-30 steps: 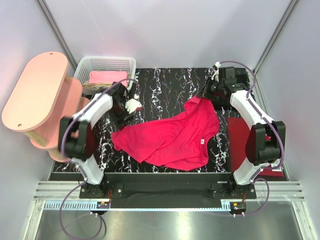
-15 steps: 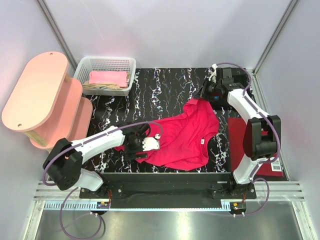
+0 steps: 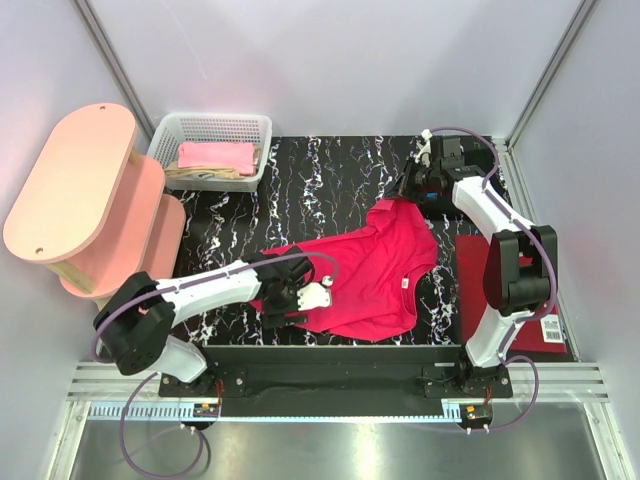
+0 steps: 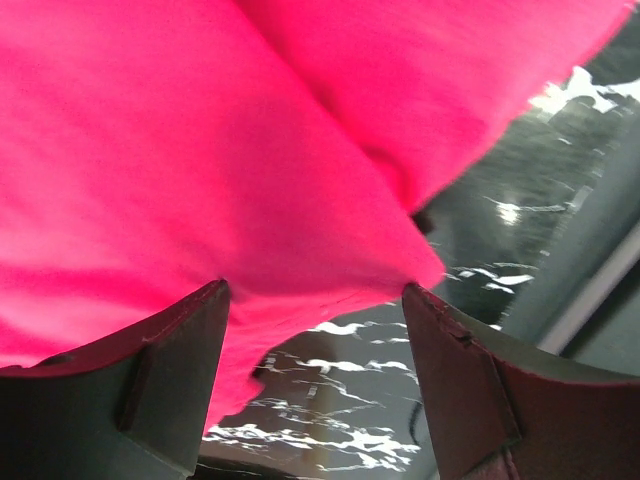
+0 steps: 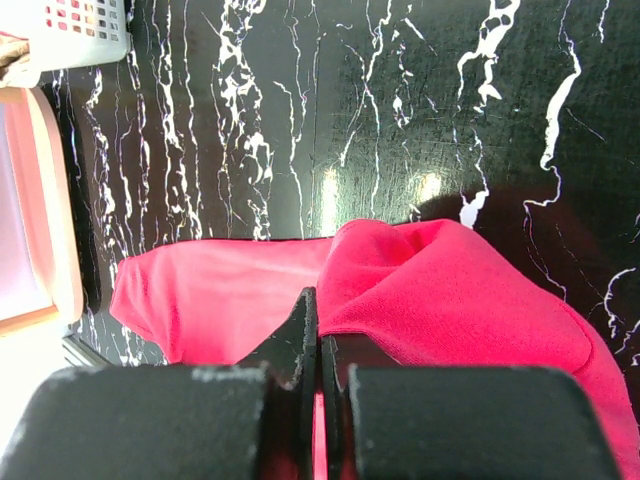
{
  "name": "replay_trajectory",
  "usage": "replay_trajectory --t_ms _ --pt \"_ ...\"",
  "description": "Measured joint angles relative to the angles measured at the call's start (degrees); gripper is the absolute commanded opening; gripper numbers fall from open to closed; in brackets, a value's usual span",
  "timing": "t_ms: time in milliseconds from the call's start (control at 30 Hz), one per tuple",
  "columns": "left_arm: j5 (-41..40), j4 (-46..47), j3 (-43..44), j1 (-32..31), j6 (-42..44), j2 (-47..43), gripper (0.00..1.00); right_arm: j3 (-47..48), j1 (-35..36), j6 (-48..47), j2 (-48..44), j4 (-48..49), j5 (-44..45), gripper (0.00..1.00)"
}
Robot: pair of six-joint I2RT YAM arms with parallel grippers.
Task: Fold and stack the t-shirts
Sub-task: Flatten out the tshirt
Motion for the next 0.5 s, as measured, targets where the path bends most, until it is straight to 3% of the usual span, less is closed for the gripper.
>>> replay_trajectory --t_ms 500 --pt "2.6 -4.6 -0.7 -6.2 -2.7 -2.0 0.75 0.0 0.0 0.3 1.0 0.0 -0.5 0.00"
